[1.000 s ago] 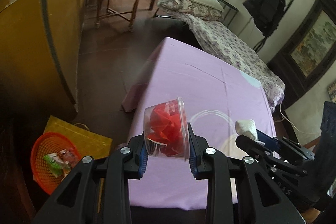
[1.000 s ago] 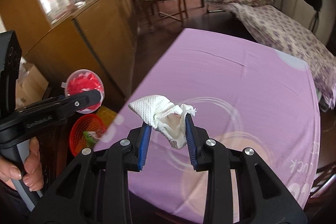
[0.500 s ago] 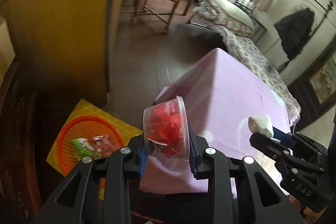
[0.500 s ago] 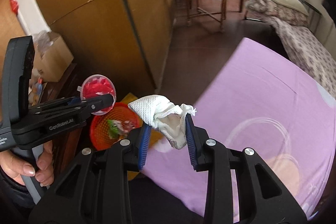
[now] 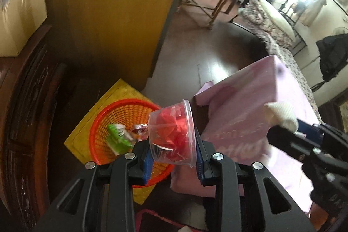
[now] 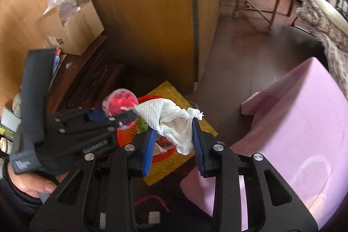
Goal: Collect trash
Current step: 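Carry cup and tissue to the red wastebasket, then open both grippers to drop cup and tissue into the wastebasket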
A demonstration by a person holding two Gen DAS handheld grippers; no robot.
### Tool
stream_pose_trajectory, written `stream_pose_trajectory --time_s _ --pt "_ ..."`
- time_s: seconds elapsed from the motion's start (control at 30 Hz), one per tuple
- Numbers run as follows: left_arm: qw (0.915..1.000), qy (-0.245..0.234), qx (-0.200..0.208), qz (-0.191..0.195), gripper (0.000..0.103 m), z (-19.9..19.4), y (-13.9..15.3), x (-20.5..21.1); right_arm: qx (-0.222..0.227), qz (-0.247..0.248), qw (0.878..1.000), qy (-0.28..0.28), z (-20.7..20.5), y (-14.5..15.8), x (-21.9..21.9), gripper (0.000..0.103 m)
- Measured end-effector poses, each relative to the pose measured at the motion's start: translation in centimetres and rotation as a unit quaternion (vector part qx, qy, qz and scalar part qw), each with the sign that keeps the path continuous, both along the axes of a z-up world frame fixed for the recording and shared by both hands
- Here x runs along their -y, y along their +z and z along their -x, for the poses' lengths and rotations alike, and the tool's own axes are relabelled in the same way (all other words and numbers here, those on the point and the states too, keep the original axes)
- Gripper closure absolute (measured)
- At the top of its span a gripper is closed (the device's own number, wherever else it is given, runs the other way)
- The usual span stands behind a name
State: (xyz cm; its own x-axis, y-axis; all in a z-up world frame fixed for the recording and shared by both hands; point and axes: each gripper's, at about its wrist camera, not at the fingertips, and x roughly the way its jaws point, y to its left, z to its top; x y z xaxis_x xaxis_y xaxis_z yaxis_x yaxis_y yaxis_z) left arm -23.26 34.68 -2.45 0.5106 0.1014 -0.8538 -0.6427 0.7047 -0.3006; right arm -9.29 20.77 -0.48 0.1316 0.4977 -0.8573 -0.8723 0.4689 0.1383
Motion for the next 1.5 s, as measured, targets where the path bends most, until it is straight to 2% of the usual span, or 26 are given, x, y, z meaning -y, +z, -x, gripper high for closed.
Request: stream_pose_trajectory --time_s 0.37,0.73,0.8,0.87,0.9,0.97,1.17,1.23,1.4,1.5 --pt "0.9977 0.043 -0.041 0.032 0.071 2.0 -5.1 -3.4 -0.035 0.044 0.998 0.042 1.5 -4.6 -6.1 0.07" --pt "0.9935 0.06 -0.086 0.044 0.071 2.4 -9.8 -4.1 -0.08 0.088 0.992 0.045 1.4 -9.6 -8.8 0.07" --pt "0.9924 0.063 -0.095 0.047 0.071 2.4 -10.6 -4.2 -0.102 0.089 0.99 0.042 1.0 -10.4 -9.1 0.067" --pt "0.9911 0.069 -0.103 0.049 0.07 2.5 -11.0 -4.1 -0.12 0.084 0.989 0.033 0.7 -10.8 -9.1 0.054" --pt "0.9905 0.07 -0.107 0.05 0.064 2.5 -11.2 -4.2 -0.123 0.081 0.989 0.028 0.5 -10.8 -9.0 0.052" --pt "0.9898 0.073 -0.112 0.048 0.055 2.7 -11.1 -4.1 -0.112 0.074 0.991 0.022 0.4 -10.5 -8.7 0.047" --pt "0.9897 0.076 -0.117 0.029 0.051 2.9 -9.9 -3.7 -0.108 0.071 0.992 0.011 0.2 -10.1 -7.8 0.047" --pt "0.9894 0.081 -0.119 0.02 0.047 3.0 -9.2 -3.4 -0.102 0.069 0.992 0.011 0.2 -9.6 -7.4 0.047" --pt "0.9899 0.078 -0.118 0.007 0.046 3.3 -7.5 -2.6 -0.087 0.071 0.994 0.011 0.4 -8.2 -6.2 0.046" --pt "0.9899 0.08 -0.117 -0.005 0.042 3.4 -6.2 -2.1 -0.072 0.073 0.995 0.006 0.5 -7.2 -5.4 0.043"
